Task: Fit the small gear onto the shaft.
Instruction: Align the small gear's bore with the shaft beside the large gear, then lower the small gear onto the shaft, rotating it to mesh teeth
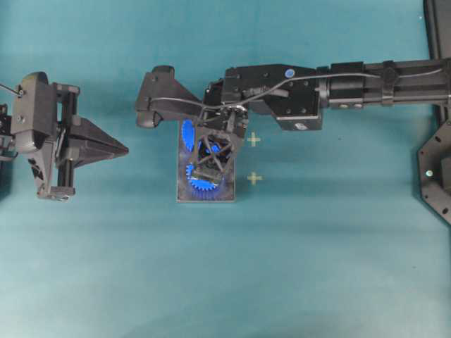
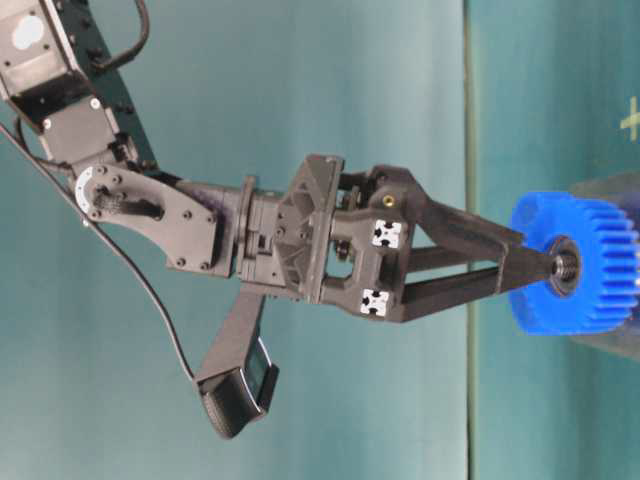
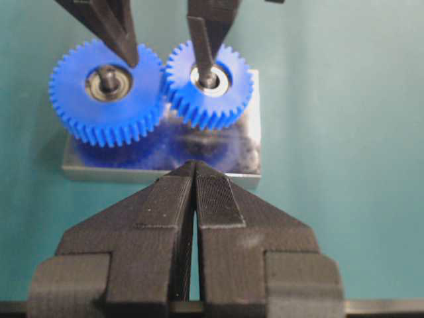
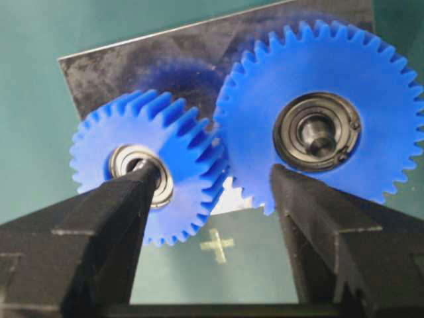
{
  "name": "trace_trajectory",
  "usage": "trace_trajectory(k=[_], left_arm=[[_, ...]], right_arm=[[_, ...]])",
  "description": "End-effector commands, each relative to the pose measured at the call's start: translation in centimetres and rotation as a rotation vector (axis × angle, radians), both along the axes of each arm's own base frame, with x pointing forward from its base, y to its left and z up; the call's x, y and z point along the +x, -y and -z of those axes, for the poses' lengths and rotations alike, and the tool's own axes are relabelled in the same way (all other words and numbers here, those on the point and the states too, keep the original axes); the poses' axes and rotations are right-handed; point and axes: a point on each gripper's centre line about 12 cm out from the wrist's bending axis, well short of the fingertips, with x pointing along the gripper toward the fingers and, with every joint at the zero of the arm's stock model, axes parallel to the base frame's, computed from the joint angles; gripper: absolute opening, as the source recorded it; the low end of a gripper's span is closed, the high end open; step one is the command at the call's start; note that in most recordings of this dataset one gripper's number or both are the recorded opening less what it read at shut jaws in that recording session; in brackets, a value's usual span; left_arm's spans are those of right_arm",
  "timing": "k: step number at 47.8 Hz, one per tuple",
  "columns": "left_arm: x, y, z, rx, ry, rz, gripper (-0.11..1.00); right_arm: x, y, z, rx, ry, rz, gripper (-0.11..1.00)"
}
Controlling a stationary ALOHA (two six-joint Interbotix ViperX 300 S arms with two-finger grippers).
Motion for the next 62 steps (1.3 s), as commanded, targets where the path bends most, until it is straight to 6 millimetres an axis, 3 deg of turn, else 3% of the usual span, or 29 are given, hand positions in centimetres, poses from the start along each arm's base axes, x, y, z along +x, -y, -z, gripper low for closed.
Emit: trace_trajectory(k=[1,14,22,31,41,62], left_arm=[[0.2,0.0,-0.7,-0.001,0.026,0.001,0.0],[0.2,0.1,-0.7,-0.003,0.026,0.002,0.0],[0.2,0.1,-0.7,-0.001,0.026,0.003,0.0],[0.2,0.1,-0.6,-0.003,0.025,0.002,0.0],[0.2,0.1,-0.6,-0.001,0.025,0.003,0.0],[0.2,0.1,-0.6,-0.001,0.023,0.003,0.0]], right_arm=[[0.5,0.0,-1.8,-0.003,0.048,0.012,0.71],[-0.4,0.0,-3.1,-0.017,0.038,0.013,0.69],[-0.8,-0.1,-2.8,-0.021,0.026,0.012,0.63],[-0.5,0.0,-2.0,-0.021,0.04,0.017,0.38],[-0.3,0.0,-0.7,-0.019,0.014,0.019,0.18],[0.8,-0.2,0.5,-0.005,0.027,0.028,0.14]])
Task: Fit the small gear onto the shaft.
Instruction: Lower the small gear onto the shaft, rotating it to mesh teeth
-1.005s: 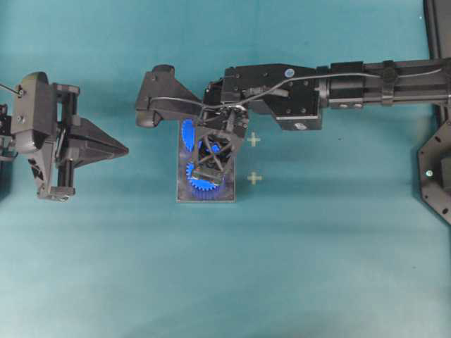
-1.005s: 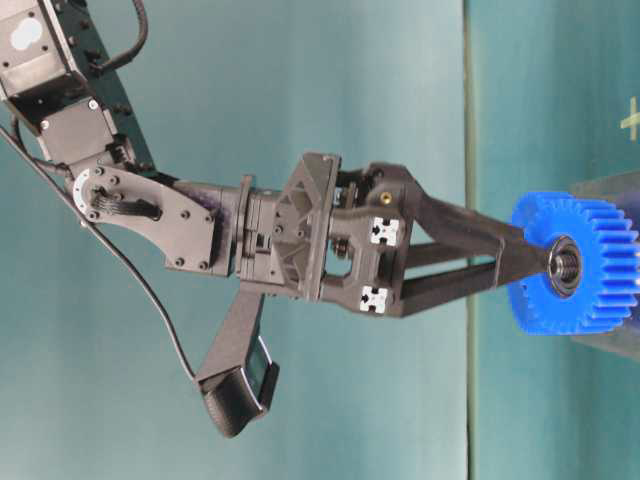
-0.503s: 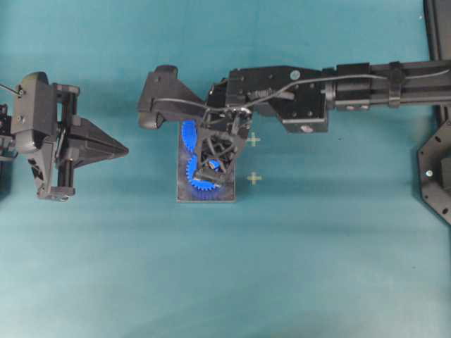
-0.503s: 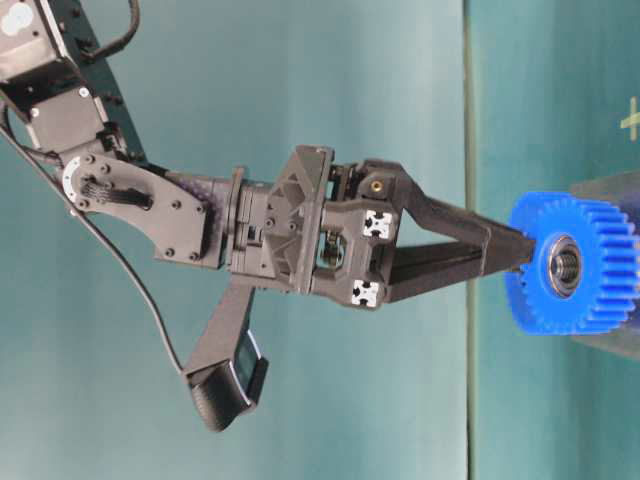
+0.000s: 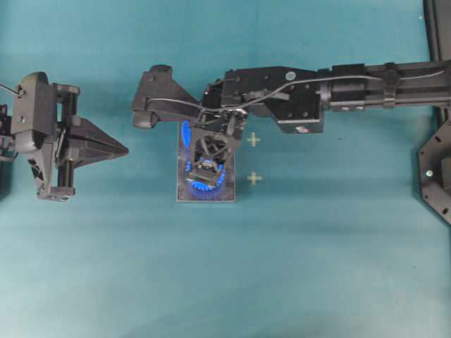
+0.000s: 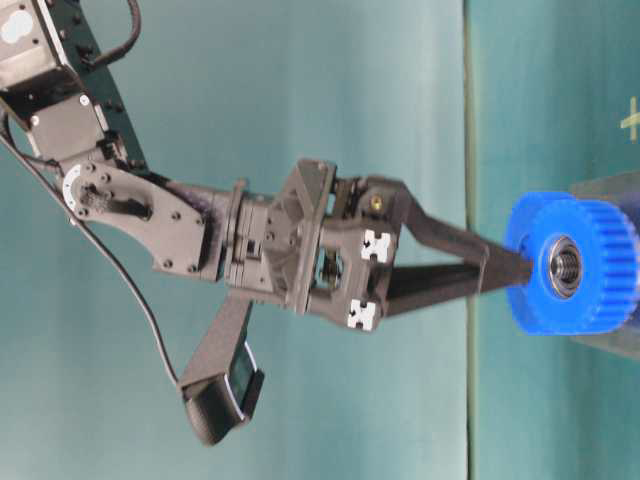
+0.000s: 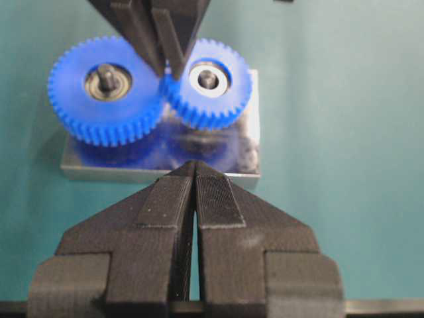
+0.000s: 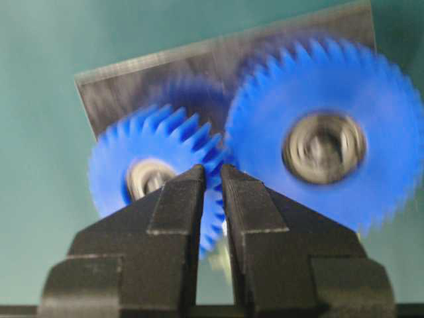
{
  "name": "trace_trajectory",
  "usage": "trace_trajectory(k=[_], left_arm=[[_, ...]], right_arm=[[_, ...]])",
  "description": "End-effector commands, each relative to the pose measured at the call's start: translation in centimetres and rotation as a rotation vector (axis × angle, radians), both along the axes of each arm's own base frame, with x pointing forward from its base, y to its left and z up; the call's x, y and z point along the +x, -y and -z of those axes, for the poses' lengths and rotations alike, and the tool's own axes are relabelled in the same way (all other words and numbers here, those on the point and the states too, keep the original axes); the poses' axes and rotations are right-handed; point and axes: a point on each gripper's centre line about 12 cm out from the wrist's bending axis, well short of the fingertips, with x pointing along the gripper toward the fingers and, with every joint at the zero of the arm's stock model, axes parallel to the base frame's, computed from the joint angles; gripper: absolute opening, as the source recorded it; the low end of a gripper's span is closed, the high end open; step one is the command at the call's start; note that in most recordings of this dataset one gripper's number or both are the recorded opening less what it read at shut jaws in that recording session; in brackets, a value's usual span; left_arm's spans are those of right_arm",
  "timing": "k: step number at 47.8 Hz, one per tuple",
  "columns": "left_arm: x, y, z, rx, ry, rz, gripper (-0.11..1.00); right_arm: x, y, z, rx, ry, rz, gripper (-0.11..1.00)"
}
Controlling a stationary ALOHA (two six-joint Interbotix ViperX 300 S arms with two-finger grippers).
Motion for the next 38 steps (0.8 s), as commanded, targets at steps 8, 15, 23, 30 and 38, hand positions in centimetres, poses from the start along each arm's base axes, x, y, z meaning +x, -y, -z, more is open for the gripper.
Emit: trace_trajectory(k=[8,15,23,30,38], left_arm=[[0.2,0.1,-0.6,0.001,0.028,0.004,0.0],[0.3,0.1,-0.8,0.001,0.048,0.004,0.0],[0.3,0.1,-0.9,0.001,0.052,0.004,0.0],[0.3,0.1,-0.8,0.0,0.052,0.005,0.0],[0.2,0.2,-0.8,0.0,0.051,0.008,0.0]], right_arm=[[-0.2,-0.1,0.8,0.012,-0.025,0.015,0.14],[-1.4,0.0,2.3,0.017,-0.076,0.024,0.14],[-3.1,-0.2,3.1,0.022,-0.116,0.03,0.14],[-4.3,-0.6,2.7,0.029,-0.123,0.06,0.13],[-4.6,-1.3,1.4,0.032,-0.086,0.073,0.12]])
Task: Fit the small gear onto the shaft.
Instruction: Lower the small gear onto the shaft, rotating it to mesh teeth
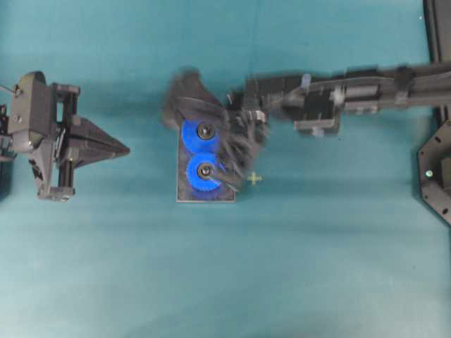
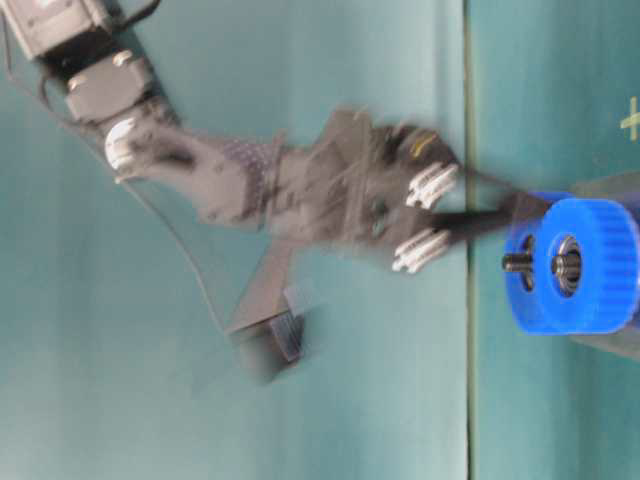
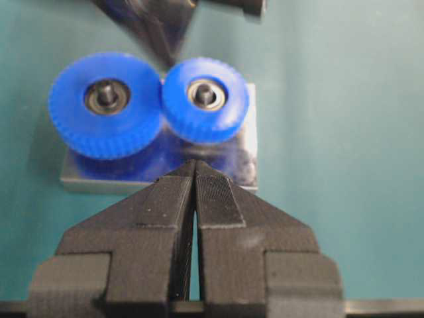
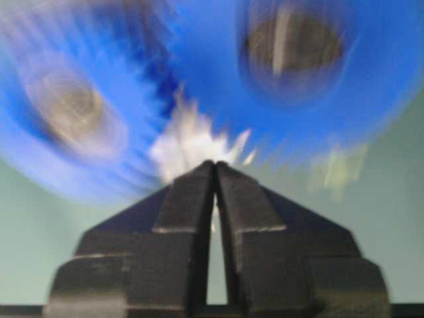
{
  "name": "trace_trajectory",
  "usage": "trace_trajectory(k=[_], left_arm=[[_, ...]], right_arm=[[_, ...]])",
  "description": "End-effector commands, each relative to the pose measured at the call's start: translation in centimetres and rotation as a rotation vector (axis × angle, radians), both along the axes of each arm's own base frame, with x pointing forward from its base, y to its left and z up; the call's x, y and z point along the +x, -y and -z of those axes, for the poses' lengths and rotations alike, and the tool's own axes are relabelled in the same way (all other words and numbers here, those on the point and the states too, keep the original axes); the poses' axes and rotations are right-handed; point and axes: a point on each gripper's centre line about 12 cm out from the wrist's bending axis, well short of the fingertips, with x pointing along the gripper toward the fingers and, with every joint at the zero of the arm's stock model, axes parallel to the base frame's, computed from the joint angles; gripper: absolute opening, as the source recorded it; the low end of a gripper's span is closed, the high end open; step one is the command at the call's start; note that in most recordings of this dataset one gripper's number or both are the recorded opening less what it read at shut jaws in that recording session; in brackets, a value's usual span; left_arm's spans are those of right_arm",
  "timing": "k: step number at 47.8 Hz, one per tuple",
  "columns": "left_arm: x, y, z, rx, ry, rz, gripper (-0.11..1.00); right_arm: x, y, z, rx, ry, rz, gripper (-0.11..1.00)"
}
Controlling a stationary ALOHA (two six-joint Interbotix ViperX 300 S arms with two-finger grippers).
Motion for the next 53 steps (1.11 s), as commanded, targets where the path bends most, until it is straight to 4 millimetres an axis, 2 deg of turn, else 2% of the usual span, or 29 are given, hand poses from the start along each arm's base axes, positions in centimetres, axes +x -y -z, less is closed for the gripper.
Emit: trace_trajectory(k=[1,13,21,37,48,53], left_arm=[[0.2,0.1,-0.6,0.001,0.025,0.004,0.0],[0.1,0.1,-0.5,0.001,0.023,0.004,0.0],[0.1,0.1,-0.5,0.001,0.021,0.004,0.0],[0.1,0.1,-0.5,0.0,0.021,0.003,0.0],[0.1,0.1,-0.4,0.001,0.02,0.004,0.0],[0.1,0.1,-0.4,0.001,0.02,0.004,0.0]], right_arm=[[0.4,-0.6,-2.5,0.0,0.078,0.007,0.12],[0.0,-1.3,-3.7,0.003,0.098,0.026,0.12],[0.2,-0.7,-4.6,-0.011,0.14,0.037,0.11],[3.4,0.0,-7.8,-0.022,0.292,0.047,0.11],[4.1,-0.5,-7.5,-0.02,0.289,0.033,0.11],[4.2,-0.7,-6.4,-0.018,0.266,0.027,0.11]])
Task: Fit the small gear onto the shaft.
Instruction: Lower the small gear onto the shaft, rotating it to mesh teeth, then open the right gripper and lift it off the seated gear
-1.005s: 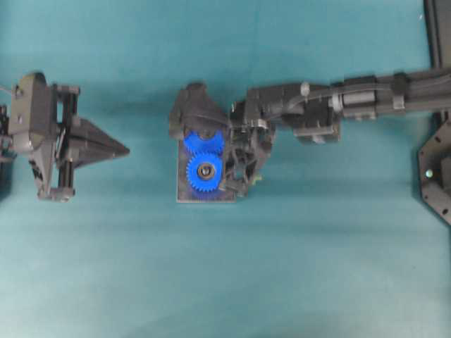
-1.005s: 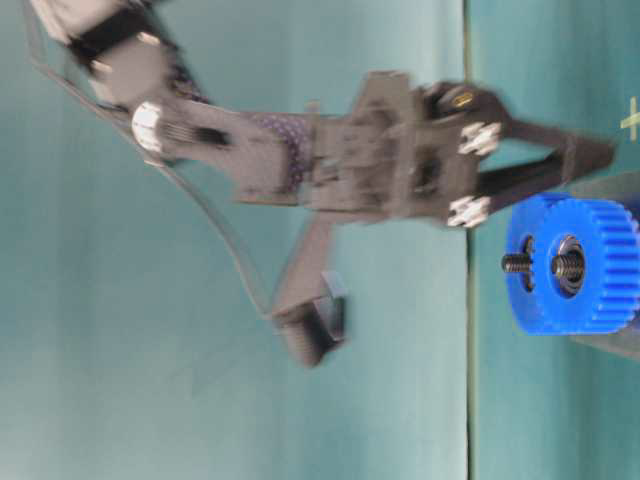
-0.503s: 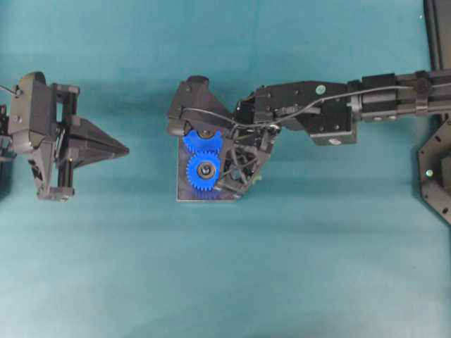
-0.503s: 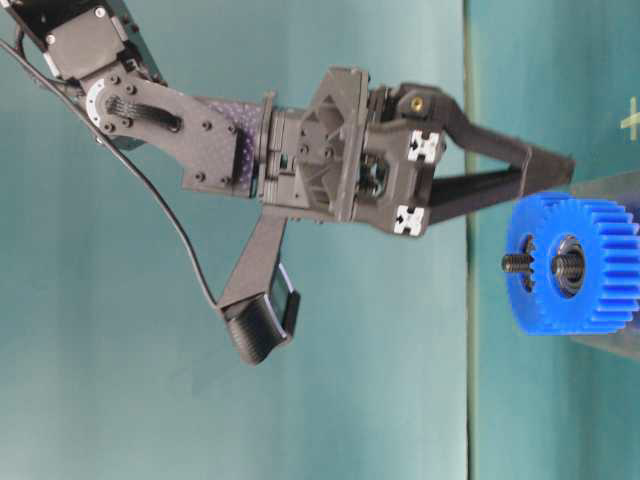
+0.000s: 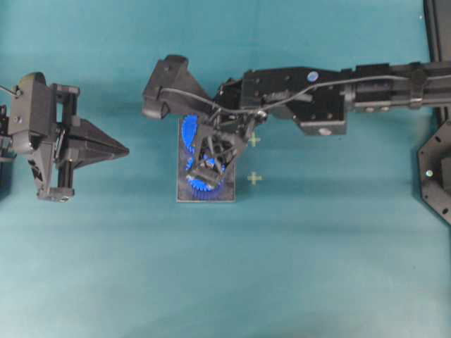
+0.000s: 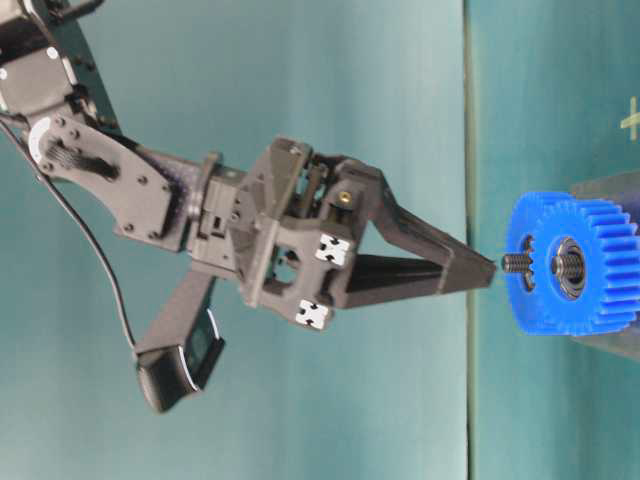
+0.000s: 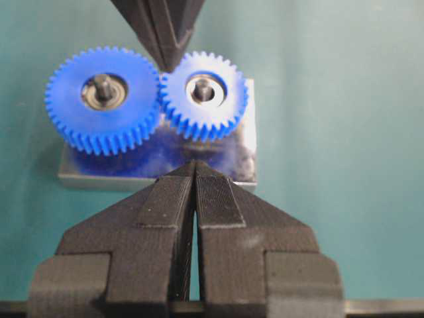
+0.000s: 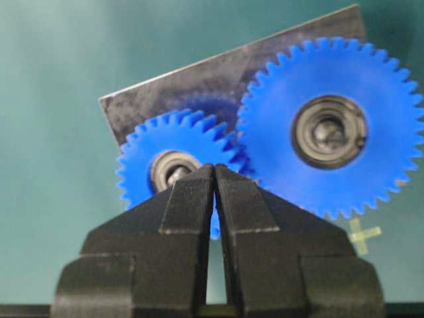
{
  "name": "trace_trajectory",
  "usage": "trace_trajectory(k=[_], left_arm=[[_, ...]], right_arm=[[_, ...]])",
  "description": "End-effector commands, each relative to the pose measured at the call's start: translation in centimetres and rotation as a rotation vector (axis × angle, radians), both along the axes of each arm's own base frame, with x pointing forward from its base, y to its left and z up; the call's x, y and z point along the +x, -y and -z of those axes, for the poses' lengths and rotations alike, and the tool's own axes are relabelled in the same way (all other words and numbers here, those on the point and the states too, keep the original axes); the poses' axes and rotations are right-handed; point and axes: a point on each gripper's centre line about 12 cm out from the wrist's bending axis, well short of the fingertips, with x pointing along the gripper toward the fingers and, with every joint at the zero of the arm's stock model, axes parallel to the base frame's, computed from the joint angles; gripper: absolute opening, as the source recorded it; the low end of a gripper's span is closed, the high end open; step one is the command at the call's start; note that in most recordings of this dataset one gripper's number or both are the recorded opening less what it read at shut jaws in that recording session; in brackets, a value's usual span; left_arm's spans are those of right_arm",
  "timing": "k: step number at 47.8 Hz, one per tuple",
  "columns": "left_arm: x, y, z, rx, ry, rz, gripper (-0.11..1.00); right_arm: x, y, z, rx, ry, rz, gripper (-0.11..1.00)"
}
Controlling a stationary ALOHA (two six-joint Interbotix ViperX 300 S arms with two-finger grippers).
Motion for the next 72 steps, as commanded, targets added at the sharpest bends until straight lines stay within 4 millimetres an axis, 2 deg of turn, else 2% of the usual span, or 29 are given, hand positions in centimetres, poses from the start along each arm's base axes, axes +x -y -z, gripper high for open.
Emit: trace_trajectory(k=[1,12,19,24,29,38,43,49,57,65,72], left_arm=[[0.1,0.0,-0.5,0.001,0.02,0.002,0.0],[0.1,0.0,-0.5,0.001,0.02,0.002,0.0],[0.1,0.0,-0.5,0.001,0.02,0.002,0.0],[0.1,0.0,-0.5,0.001,0.021,0.002,0.0],[0.1,0.0,-0.5,0.001,0.02,0.002,0.0],[0.1,0.0,-0.5,0.001,0.021,0.002,0.0],[0.1,0.1,-0.5,0.001,0.021,0.004,0.0],[0.1,0.0,-0.4,0.001,0.02,0.002,0.0],[0.1,0.0,-0.4,0.001,0.02,0.002,0.0],[0.1,0.0,-0.4,0.001,0.02,0.002,0.0],[0.1,0.0,-0.4,0.001,0.018,0.002,0.0]], right_arm=[[0.4,-0.6,-0.7,0.001,0.023,-0.009,0.11],[-0.4,-0.7,2.1,0.011,-0.066,-0.006,0.11],[-1.0,-0.5,2.5,0.012,-0.083,0.002,0.11],[-1.4,-0.6,2.2,0.013,-0.091,0.001,0.11],[-1.4,-0.7,0.7,0.012,-0.065,-0.002,0.11],[0.1,0.3,-2.0,-0.011,0.031,0.007,0.11],[0.5,0.7,-2.1,-0.024,0.038,0.007,0.11],[0.8,1.2,-0.7,-0.026,0.009,0.012,0.11],[0.5,0.4,0.9,-0.019,-0.041,-0.002,0.1],[-0.9,-0.7,1.8,-0.005,-0.106,-0.014,0.1],[-2.6,-2.2,1.0,0.01,-0.14,-0.012,0.1]])
